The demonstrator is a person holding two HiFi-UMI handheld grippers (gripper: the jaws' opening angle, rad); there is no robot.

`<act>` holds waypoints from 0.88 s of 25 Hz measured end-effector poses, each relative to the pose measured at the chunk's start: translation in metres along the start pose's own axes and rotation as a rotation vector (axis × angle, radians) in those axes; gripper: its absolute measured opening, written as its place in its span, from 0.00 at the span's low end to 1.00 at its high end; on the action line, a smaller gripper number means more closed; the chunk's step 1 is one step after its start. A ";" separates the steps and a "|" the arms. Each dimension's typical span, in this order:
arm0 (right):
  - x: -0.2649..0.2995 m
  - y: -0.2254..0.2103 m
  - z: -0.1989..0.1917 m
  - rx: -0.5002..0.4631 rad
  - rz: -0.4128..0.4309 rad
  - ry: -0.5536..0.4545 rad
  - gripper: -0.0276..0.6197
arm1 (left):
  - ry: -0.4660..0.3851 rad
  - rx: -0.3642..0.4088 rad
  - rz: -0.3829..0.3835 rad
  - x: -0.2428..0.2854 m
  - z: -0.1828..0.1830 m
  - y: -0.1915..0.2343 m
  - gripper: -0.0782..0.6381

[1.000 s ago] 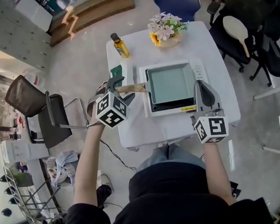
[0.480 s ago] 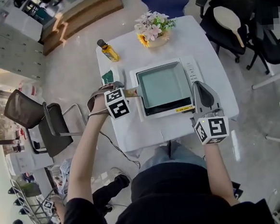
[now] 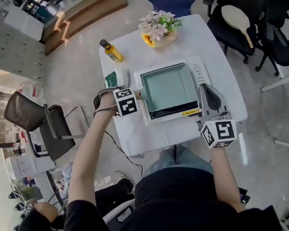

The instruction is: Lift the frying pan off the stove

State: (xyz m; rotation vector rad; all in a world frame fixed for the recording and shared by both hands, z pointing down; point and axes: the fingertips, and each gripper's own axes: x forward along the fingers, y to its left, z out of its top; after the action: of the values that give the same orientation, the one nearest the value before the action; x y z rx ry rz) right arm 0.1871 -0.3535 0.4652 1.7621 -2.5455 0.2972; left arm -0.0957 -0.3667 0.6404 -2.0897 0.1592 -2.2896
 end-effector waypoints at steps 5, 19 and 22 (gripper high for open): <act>0.001 -0.001 -0.002 0.002 0.001 0.004 0.05 | 0.013 0.030 0.014 0.000 -0.001 0.000 0.18; -0.001 -0.001 0.000 0.000 -0.013 0.002 0.05 | -0.029 -0.024 0.014 -0.007 0.004 0.002 0.13; -0.002 -0.003 0.000 0.000 -0.019 -0.002 0.05 | -0.043 -0.027 0.011 -0.010 0.005 0.000 0.13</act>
State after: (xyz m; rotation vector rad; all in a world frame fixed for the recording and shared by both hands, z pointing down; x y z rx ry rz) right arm 0.1906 -0.3522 0.4653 1.7867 -2.5283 0.2957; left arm -0.0898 -0.3664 0.6312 -2.1432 0.2006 -2.2469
